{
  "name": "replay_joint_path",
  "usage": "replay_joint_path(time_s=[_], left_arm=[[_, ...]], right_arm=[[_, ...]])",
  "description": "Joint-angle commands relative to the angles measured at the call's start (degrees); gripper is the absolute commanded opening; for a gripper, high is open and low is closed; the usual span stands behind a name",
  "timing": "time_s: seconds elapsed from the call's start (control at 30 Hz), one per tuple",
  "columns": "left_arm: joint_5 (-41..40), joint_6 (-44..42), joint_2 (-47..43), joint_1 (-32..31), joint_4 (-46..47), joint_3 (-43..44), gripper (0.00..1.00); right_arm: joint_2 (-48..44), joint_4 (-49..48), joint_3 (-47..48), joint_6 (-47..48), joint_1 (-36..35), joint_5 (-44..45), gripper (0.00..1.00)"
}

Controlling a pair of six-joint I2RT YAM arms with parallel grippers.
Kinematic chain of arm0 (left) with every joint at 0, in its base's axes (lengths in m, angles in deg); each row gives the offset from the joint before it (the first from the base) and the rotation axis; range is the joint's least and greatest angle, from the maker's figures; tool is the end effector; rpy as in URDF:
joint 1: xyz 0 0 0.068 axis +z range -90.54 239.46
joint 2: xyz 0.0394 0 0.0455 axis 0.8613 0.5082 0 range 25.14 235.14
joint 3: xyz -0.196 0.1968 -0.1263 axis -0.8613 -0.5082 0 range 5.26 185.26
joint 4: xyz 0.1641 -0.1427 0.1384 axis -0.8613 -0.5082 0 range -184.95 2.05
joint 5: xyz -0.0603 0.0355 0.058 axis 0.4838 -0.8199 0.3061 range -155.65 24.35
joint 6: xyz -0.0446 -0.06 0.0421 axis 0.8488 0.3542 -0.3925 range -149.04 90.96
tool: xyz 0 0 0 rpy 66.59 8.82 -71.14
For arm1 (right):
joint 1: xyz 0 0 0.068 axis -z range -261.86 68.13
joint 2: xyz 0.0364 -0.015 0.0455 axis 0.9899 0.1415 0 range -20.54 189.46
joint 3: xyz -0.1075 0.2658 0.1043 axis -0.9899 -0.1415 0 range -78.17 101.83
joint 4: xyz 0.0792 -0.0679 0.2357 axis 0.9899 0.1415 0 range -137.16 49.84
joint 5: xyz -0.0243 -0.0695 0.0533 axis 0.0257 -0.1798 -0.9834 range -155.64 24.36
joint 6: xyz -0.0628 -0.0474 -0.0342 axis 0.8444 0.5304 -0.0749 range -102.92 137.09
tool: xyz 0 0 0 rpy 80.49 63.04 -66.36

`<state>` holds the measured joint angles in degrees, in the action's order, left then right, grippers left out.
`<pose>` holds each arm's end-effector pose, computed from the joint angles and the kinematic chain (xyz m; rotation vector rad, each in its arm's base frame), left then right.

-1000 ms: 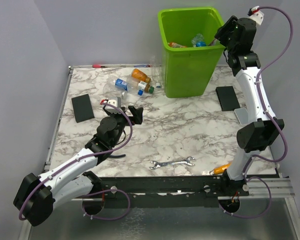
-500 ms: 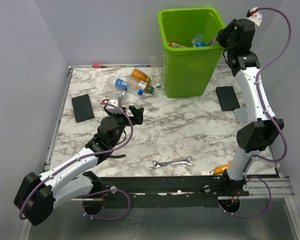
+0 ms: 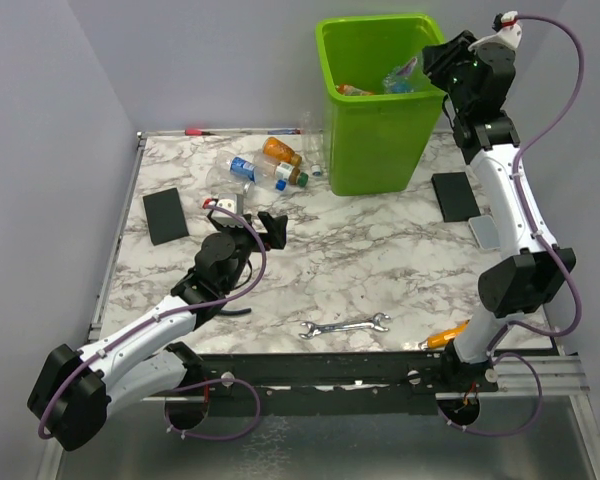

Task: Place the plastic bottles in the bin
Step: Place the plastic bottle in the trash bin.

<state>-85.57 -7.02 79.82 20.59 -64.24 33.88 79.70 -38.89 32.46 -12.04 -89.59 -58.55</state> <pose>0.2000 -0.1280 0.2981 -0.0326 1.6361 -0.5402 0.4452 0.0510 0.5139 0.3847 1.5003 0.4161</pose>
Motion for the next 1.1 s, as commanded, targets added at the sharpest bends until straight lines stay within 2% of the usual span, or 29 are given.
replay_joint_path(time_s=[0.0, 0.17, 0.3, 0.4, 0.57, 0.6, 0.63, 0.67, 0.7, 0.73, 0.87, 1.07], left_arm=[[1.04, 0.05, 0.41, -0.25, -0.68, 1.79, 0.99], [1.03, -0.05, 0.74, -0.32, -0.67, 1.79, 0.99], [0.74, -0.84, 0.95, -0.29, -0.63, 1.88, 0.99], [0.37, -1.25, 1.25, -0.27, -0.67, 1.87, 0.99], [0.33, -1.51, 1.92, -0.28, -0.7, 1.96, 0.99], [0.4, -1.52, 1.93, -0.27, -0.76, 1.96, 0.99], [0.41, -1.54, 1.88, -0.24, -0.76, 1.96, 0.99], [0.33, -1.54, 1.8, -0.25, -0.79, 1.95, 0.99], [0.39, -1.55, 1.71, -0.27, -0.83, 1.96, 0.99], [0.41, -1.54, 1.67, -0.32, -0.85, 1.96, 0.99], [1.22, -1.3, 1.62, -0.26, -0.85, 2.05, 0.99], [1.49, -0.84, 1.19, -0.33, -0.85, 2.05, 0.99]], right_arm=[[-1.97, -12.57, 0.34, 0.44, -2.07, -5.11, 0.0], [3.88, -14.87, 5.69, 5.16, -3.33, -8.93, 0.0], [10.78, -13.84, 12.65, 13.4, -5.32, -10.25, 0.0], [13.93, -17.14, 12.45, 17.45, -6.46, -12.58, 0.0], [19.29, -15.54, 16.21, 20.23, -7.83, -17.13, 0.0], [19.83, -14.99, 16.68, 20.08, -7.91, -18.1, 0.07], [20.5, -14.09, 17.55, 19.8, -7.92, -19.06, 0.29], [20.79, -12.91, 18.58, 19.28, -7.95, -19.42, 0.45], [20.56, -12.25, 19.1, 18.78, -8.01, -19.11, 0.58], [20.18, -11.78, 19.22, 18.21, -8.15, -18.12, 0.65], [17.36, -9.47, 20.32, 16.31, -8.18, -14.88, 0.79], [8.98, -8.57, 18.69, 11.9, -8.79, -13.36, 0.83]])
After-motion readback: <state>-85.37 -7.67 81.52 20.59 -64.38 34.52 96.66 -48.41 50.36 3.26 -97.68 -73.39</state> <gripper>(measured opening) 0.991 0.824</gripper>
